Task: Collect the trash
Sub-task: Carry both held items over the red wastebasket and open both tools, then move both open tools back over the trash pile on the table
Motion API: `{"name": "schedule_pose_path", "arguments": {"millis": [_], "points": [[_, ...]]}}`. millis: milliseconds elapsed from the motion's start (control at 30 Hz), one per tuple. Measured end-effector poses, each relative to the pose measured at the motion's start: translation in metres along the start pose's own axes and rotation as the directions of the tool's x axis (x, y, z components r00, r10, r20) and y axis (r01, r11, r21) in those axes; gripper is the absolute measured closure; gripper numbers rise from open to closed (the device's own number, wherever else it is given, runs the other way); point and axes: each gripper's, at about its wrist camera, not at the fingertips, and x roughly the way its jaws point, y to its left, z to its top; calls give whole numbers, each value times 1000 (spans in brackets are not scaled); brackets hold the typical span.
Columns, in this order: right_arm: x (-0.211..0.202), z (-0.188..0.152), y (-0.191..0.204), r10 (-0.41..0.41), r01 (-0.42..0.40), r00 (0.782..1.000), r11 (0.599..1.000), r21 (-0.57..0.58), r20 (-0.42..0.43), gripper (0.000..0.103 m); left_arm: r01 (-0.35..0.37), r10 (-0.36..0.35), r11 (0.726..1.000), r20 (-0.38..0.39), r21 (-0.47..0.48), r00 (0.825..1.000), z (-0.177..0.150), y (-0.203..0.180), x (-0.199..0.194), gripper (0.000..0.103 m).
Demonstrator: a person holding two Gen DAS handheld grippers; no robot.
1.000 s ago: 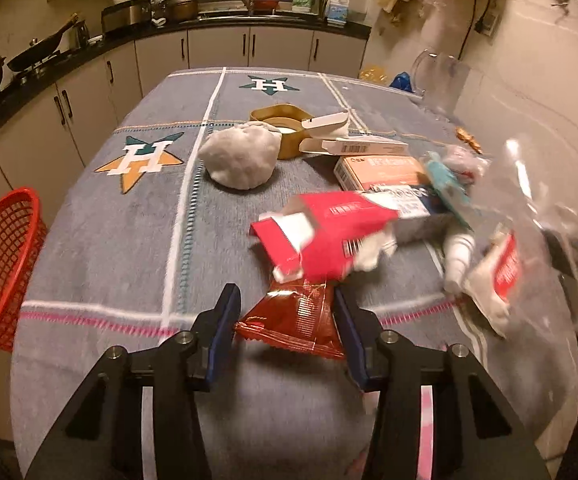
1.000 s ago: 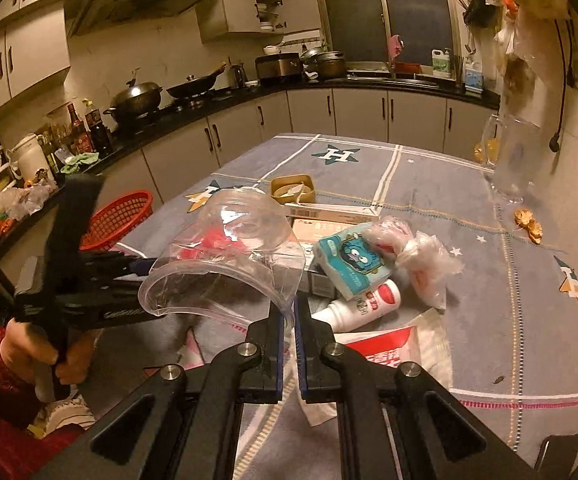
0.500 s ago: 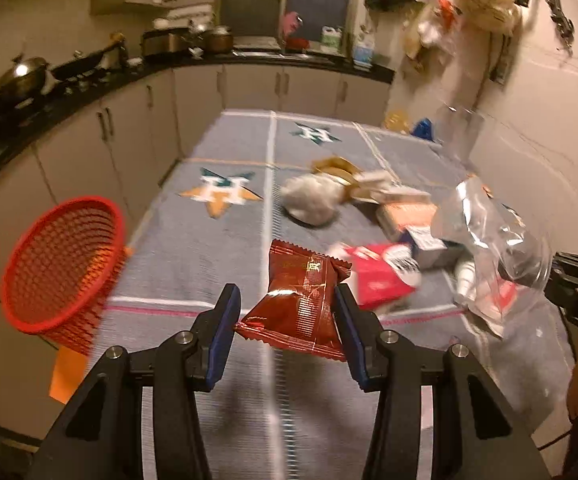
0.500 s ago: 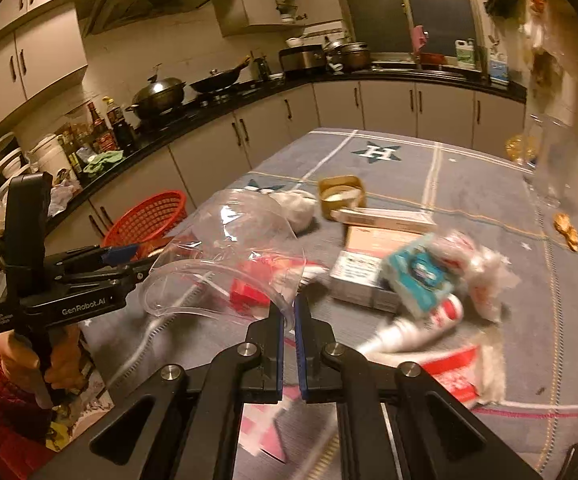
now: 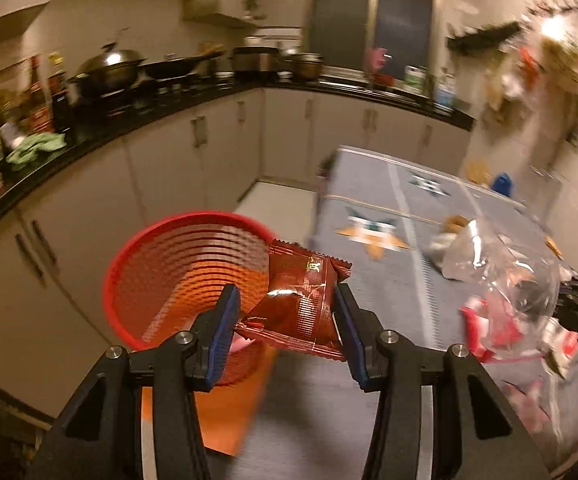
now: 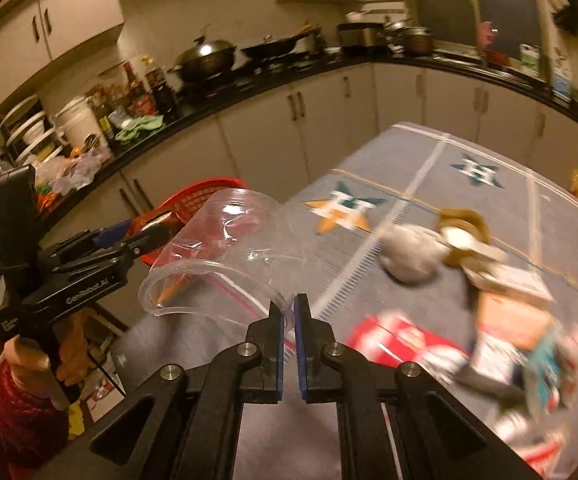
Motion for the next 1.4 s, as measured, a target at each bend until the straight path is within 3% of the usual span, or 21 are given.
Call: {"name": "schedule_pose_path", "arguments": {"millis": [233, 467, 567, 633, 667, 733, 1067, 1200, 1400], "points": [[68, 49, 48, 76, -77, 996, 996, -33, -53, 97, -117, 117, 992, -22, -39, 993, 4, 56, 29, 56], [137, 80, 76, 102, -105, 988, 994, -17, -113, 97, -159, 157, 986, -46, -54, 987, 2, 78, 45, 56], [160, 87, 80, 86, -88, 987, 996, -8, -134, 96, -164, 160, 984, -59, -64, 985, 0, 86, 51, 51], [169, 90, 81, 81, -82, 987, 997, -3, -139, 87, -172, 168, 982, -62, -76, 984, -1, 90, 51, 40], [170, 90, 82, 72, -73, 988, 997, -4, -134, 71, -175, 170, 981, -62, -83, 983, -1, 92, 52, 31], [166, 89, 82, 83, -84, 990, 996, -6, -113, 51, -174, 169, 980, -55, -94, 984, -1, 93, 49, 29], [103, 69, 56, 87, -87, 996, 996, 33, -18, 50, -129, 128, 988, -16, -86, 992, -4, 67, 20, 29], [69, 43, 35, 54, -54, 999, 995, 81, 1, 50, -103, 103, 993, 10, -56, 995, -6, 41, 3, 27], [5, -6, -3, 14, -25, 998, 987, 159, 66, 50, -4, 4, 999, 17, 41, 1000, -12, -18, -10, 27]]}}
